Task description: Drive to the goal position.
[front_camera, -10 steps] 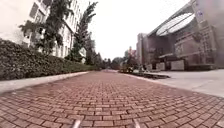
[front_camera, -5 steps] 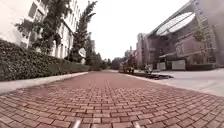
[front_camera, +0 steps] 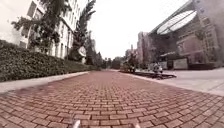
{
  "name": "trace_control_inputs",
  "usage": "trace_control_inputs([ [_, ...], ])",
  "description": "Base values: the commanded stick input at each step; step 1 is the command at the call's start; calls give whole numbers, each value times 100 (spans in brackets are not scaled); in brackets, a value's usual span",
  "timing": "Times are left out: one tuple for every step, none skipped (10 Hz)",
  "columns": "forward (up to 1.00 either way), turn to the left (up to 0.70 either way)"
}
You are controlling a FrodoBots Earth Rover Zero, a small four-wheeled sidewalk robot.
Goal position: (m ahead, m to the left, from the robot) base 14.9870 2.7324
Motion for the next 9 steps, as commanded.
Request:
trace_control_inputs([
  [70,0],
  [70,0],
  [70,1],
  [70,3],
  [70,1],
  [70,0],
  [70,0],
  [70,0],
  [70,0],
])
